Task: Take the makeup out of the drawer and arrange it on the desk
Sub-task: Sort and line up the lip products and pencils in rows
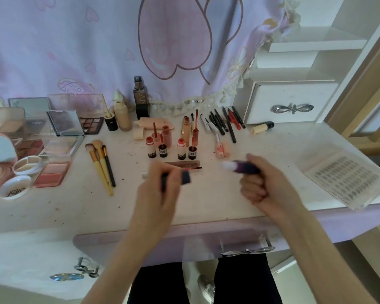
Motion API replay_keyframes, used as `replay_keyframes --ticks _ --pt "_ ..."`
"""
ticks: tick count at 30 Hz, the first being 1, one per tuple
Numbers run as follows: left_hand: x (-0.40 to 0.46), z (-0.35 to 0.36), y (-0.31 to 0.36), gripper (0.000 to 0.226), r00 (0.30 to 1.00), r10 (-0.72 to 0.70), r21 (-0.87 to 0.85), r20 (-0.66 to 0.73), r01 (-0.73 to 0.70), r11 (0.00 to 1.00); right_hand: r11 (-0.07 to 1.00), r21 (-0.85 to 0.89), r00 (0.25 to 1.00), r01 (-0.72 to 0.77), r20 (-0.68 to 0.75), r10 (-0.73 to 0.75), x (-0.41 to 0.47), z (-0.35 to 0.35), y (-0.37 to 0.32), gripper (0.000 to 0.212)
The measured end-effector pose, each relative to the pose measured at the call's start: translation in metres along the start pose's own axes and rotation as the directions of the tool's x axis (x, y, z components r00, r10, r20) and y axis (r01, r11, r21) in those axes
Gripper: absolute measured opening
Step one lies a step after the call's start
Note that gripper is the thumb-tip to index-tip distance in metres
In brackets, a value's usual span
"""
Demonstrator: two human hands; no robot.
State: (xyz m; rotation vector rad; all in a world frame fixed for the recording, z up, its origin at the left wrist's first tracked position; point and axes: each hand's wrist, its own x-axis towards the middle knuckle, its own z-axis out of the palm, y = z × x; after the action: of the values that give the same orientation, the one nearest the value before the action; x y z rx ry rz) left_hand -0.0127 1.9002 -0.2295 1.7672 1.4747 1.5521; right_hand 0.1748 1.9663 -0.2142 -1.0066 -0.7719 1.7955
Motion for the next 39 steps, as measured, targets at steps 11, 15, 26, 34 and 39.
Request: replay_keyframes --ticks 11,15,26,34,39 --pt "0.018 0.037 0.006 0.026 0.981 -0.158 0.107 0.114 0.146 0.983 0.986 -0.118 0.987 0.121 -0.088 -0.132 0.008 -0.022 -0.01 0.018" --pt "0.021 0.065 0.006 0.023 0.984 -0.165 0.117 0.07 0.156 0.981 0.903 -0.402 0.958 0.153 -0.163 -0.235 0.013 -0.036 -0.013 0.017" --pt "0.055 0.134 -0.001 0.018 1.0 -0.022 0.566 -0.005 0.021 0.824 0.632 -0.771 0.813 0.079 -0.318 -0.488 0.054 -0.052 -0.03 0.037" --pt "0.081 0.149 -0.014 0.023 0.997 -0.052 0.665 0.06 -0.001 0.747 0.585 -0.809 0.823 0.059 -0.292 -0.487 0.067 -0.061 -0.026 0.042" --pt "0.08 0.152 -0.016 0.031 0.995 0.01 0.669 0.094 -0.071 0.74 0.524 -0.849 0.797 0.06 -0.275 -0.537 0.075 -0.062 -0.026 0.032"
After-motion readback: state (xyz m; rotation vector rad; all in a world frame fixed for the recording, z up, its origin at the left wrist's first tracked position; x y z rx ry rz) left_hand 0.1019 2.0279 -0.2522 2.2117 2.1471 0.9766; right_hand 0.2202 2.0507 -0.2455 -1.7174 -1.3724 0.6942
